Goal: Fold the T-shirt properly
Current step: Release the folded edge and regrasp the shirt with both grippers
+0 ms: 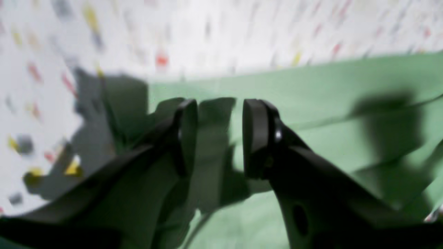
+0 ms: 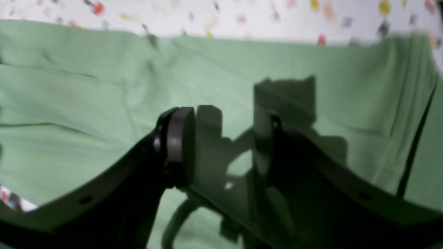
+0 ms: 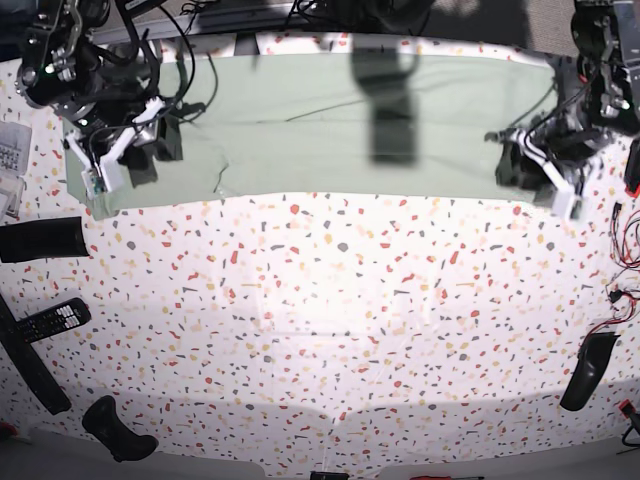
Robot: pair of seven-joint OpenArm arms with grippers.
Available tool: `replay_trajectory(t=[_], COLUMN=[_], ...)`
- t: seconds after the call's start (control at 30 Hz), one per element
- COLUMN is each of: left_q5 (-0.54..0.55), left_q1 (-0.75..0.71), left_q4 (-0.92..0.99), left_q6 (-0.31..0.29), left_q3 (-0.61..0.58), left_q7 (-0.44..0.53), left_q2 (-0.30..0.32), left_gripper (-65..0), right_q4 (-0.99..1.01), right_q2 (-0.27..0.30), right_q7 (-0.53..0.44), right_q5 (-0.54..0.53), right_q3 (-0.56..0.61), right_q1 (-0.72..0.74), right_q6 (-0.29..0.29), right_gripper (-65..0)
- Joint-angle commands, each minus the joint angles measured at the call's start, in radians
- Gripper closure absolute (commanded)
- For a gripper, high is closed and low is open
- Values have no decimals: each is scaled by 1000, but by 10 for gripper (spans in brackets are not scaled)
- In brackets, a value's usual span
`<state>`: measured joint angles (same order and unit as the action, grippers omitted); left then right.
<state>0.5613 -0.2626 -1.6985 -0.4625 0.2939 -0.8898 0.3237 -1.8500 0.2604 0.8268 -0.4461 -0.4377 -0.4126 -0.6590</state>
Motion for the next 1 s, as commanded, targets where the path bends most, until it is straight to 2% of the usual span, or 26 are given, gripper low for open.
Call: replay_trajectory(t=[0.0, 0.27, 0.47, 0.63, 0.83, 0.97], left_q5=[27, 30, 30, 29, -128, -143], left_q1=[10, -39, -39, -37, -9, 58], left_q4=[-3, 91, 156, 206, 299, 389], left_q6=[-14, -41, -43, -43, -43, -43], left_q3=[6, 6, 6, 6, 6, 6], left_q7=[29, 48, 33, 20, 50, 50], left_q2=[8, 8, 9, 9, 9, 9], left_gripper=[-189, -189, -189, -189, -190, -190], right_q4=[0, 109, 113, 123, 286, 420], right_q2=[11, 11, 11, -1, -1, 0], right_q7=[-28, -29, -29, -32, -109, -102], right_q5=[-13, 1, 1, 2, 85, 89], right_q3=[-5, -3, 2, 49, 175, 209], right_q1=[6, 19, 19, 19, 97, 196], right_q6=[-8, -16, -16, -16, -14, -14], right_gripper=[-269, -260, -260, -260, -260, -260])
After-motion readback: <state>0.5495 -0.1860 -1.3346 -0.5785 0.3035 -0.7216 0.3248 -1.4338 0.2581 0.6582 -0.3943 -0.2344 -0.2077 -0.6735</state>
